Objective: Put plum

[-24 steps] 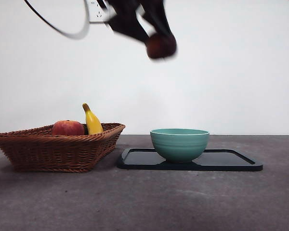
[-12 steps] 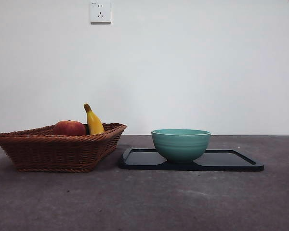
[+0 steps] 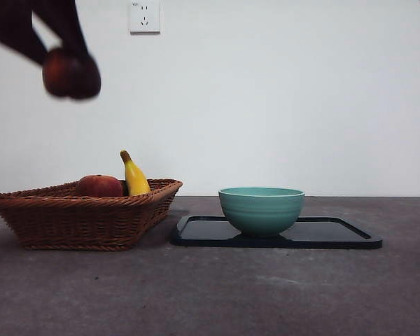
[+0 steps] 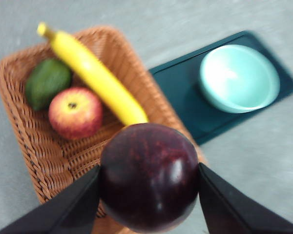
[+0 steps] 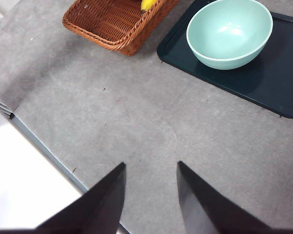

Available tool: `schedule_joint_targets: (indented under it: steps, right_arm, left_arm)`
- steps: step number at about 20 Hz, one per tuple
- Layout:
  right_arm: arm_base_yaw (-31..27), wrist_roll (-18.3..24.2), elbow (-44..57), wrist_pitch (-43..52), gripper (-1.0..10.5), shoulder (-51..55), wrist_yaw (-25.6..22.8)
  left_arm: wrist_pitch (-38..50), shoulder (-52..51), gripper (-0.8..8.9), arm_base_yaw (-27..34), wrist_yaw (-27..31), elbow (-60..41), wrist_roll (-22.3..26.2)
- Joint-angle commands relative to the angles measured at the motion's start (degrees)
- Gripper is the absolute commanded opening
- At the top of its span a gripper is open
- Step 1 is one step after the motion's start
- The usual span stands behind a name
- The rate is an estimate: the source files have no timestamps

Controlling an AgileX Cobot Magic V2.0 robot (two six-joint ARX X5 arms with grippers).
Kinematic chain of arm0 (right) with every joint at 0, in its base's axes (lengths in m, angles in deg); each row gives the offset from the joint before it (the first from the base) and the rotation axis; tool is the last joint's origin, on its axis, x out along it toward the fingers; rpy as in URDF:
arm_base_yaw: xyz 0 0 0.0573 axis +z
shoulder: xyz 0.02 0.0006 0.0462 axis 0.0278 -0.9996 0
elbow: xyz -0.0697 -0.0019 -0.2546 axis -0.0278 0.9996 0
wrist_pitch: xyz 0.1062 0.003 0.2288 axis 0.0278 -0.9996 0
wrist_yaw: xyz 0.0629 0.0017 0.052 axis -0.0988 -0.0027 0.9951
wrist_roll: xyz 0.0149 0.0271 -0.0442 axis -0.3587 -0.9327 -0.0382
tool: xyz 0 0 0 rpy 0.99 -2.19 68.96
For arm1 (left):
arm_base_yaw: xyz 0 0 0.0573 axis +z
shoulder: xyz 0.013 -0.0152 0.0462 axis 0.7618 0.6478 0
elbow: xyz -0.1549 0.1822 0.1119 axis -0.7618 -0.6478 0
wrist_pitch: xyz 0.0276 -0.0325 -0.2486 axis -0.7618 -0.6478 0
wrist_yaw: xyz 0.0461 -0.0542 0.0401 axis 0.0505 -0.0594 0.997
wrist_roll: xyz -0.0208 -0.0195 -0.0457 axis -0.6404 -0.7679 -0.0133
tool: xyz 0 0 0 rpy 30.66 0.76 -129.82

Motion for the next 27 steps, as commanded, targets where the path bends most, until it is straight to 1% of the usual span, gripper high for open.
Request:
schedule_joint_targets:
  steps: [1, 4, 6, 9, 14, 17, 21, 22, 25, 26, 27]
  right_arm:
    - [0.39, 0.31, -0.48, 0.63, 1.7, -0.22, 0.04]
    - [0.39, 0.31, -0.48, 0.76, 1.7, -0.22, 0.04]
    - [0.39, 0.28, -0.48, 0.87, 1.7, -0.22, 0.02]
    - [0.39, 0.2, -0.48, 1.11, 1.7, -0.22, 0.04]
    - [0.39, -0.85, -0.48, 1.11, 1.7, -0.22, 0.04]
    - [0.39, -1.03, -0.48, 1.11, 1.7, -0.22, 0.04]
    - [0.39, -1.07, -0.48, 1.14, 1.7, -0.22, 0.04]
    - [0.39, -1.05, -0.48, 1.16, 1.7, -0.22, 0.04]
    - [0.39, -1.03, -0.48, 1.22, 1.7, -0.22, 0.04]
    - [0.39, -1.03, -0.48, 1.22, 1.7, -0.22, 0.04]
    - [0.39, -1.03, -0.48, 1.22, 1.7, -0.22, 0.04]
  left_arm:
    - [9.29, 0.74, 2.17, 1.01, -0.15, -6.01, 0.46]
    - [19.45, 1.9, 2.16, 1.6, -0.15, -13.0, 0.52]
    - [23.17, 4.44, 2.16, 1.6, -0.15, -14.8, 1.75]
    - [24.9, 10.47, 2.16, 1.55, -0.15, -14.82, 2.91]
    - [28.37, 18.34, 2.16, 1.55, -0.15, -14.82, 3.08]
    - [29.68, 20.83, 2.16, 1.55, -0.15, -14.82, 3.08]
    - [29.59, 21.53, 2.2, 1.55, -0.15, -14.82, 3.02]
    - [29.57, 21.53, 2.32, 1.55, -0.15, -14.82, 2.93]
    - [29.0, 21.44, 3.89, 1.55, -0.17, -14.6, 2.03]
    - [28.92, 21.31, 4.1, 1.55, -0.17, -14.51, 1.49]
    - [28.89, 20.96, 4.1, 1.55, -0.17, -14.47, 1.31]
